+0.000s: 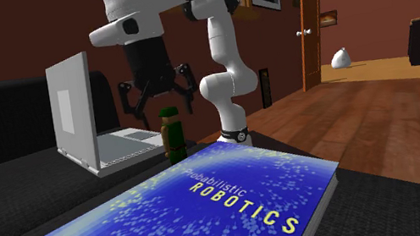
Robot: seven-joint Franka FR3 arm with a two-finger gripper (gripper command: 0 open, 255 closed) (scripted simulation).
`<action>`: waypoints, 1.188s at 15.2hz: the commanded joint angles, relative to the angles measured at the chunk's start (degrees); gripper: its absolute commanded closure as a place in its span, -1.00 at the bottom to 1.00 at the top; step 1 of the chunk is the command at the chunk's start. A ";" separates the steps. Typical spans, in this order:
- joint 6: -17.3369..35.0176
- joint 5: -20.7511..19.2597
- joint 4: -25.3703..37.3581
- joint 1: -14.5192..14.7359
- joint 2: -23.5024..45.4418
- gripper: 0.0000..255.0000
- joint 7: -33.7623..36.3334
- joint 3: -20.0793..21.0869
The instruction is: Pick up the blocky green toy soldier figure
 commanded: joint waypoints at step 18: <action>-5.77 -0.43 5.17 0.13 -0.80 1.00 0.77 0.28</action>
